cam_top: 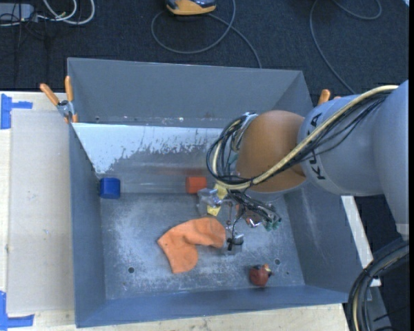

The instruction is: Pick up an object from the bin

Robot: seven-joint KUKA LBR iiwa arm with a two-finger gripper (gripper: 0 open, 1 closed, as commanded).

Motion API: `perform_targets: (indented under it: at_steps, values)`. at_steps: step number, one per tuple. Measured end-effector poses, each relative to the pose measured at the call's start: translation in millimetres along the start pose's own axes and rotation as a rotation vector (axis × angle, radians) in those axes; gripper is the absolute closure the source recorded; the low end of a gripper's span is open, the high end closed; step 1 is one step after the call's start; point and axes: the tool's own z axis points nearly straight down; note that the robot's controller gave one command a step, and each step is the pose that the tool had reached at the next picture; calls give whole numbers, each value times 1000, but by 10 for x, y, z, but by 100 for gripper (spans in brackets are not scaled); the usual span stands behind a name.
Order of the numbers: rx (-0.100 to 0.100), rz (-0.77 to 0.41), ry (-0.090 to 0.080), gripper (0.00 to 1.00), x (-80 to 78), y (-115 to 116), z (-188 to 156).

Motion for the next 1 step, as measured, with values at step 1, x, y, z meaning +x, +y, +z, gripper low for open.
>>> perform_targets:
  at_steps: [1]
  values:
    - [0,280,2,0,95,127,48]
